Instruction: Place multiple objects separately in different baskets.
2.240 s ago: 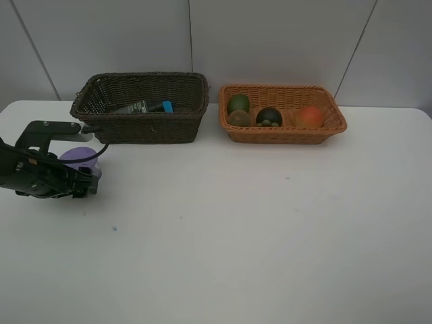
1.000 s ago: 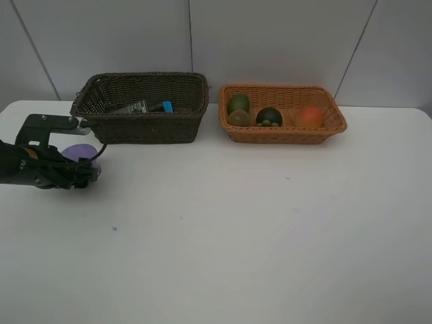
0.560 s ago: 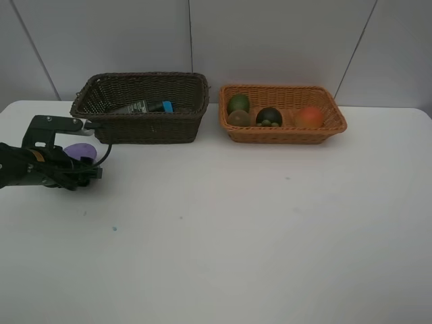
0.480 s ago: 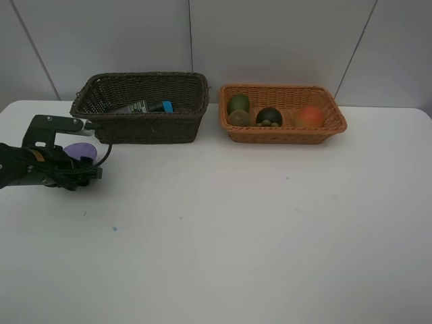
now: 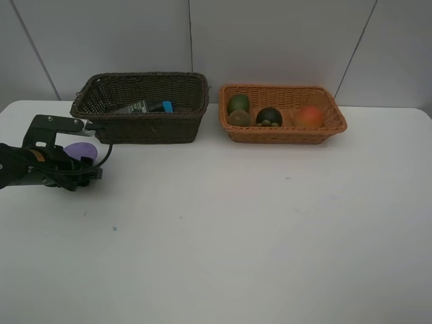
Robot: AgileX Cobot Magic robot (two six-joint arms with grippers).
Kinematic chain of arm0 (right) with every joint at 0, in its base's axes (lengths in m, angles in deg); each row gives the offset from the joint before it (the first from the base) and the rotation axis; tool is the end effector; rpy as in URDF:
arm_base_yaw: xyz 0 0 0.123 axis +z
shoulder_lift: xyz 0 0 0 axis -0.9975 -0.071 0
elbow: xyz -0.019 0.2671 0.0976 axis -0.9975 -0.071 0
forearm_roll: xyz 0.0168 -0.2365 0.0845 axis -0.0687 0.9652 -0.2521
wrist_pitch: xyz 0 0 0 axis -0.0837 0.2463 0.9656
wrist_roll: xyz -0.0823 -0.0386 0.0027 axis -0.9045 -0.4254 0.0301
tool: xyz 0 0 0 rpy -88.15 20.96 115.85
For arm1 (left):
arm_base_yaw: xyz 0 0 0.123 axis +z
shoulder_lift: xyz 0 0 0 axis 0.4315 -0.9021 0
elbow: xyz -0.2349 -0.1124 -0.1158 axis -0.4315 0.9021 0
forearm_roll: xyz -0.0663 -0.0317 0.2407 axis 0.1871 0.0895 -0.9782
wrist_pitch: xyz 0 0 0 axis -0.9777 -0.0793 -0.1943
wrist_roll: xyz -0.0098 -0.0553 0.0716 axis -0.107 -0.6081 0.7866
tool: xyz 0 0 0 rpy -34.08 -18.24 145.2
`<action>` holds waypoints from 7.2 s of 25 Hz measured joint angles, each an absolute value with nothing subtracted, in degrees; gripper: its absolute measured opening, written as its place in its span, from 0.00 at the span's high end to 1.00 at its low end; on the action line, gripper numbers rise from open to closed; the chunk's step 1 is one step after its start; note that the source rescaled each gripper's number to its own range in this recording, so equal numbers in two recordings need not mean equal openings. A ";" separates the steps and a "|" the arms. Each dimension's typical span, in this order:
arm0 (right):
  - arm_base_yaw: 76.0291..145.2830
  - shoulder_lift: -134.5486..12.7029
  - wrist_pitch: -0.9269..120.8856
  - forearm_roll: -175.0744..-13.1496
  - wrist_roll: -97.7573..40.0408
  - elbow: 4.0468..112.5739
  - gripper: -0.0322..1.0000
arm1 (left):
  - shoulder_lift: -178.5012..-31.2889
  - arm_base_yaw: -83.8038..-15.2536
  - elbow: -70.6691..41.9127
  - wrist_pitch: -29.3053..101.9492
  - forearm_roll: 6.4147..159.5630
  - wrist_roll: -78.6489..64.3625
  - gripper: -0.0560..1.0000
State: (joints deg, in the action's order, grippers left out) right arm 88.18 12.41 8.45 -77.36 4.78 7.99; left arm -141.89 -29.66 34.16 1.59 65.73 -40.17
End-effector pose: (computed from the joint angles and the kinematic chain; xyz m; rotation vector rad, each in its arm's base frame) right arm -0.0079 -0.0125 0.2839 0.1585 2.0037 -0.0392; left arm 0.2885 -0.0237 0.0774 0.1864 2.3185 -0.0377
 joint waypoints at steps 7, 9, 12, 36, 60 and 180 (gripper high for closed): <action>88.18 12.41 8.45 -77.36 4.78 7.99 0.00 | -138.58 -29.66 34.21 6.14 65.73 -40.11 0.25; 88.18 12.41 8.45 -77.36 4.78 7.99 0.00 | -136.71 -29.66 34.21 9.25 65.73 -40.11 0.25; 88.18 12.41 8.45 -77.36 4.78 7.99 0.00 | -133.12 -29.66 34.26 14.32 65.73 -40.11 0.25; 88.18 12.41 8.45 -77.36 4.83 7.99 0.00 | -116.44 -33.31 13.88 37.23 66.81 -41.20 0.25; 88.18 12.41 8.45 -77.36 4.83 7.99 0.00 | -143.44 -35.71 -13.97 50.77 67.90 -42.03 0.25; 88.18 12.41 8.45 -77.36 4.83 7.99 0.00 | -43.60 -34.95 9.51 101.52 60.33 -51.64 0.05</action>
State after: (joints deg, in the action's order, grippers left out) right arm 88.18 12.41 8.45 -77.36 4.83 7.99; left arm -43.60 -34.95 9.51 101.52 60.33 -51.64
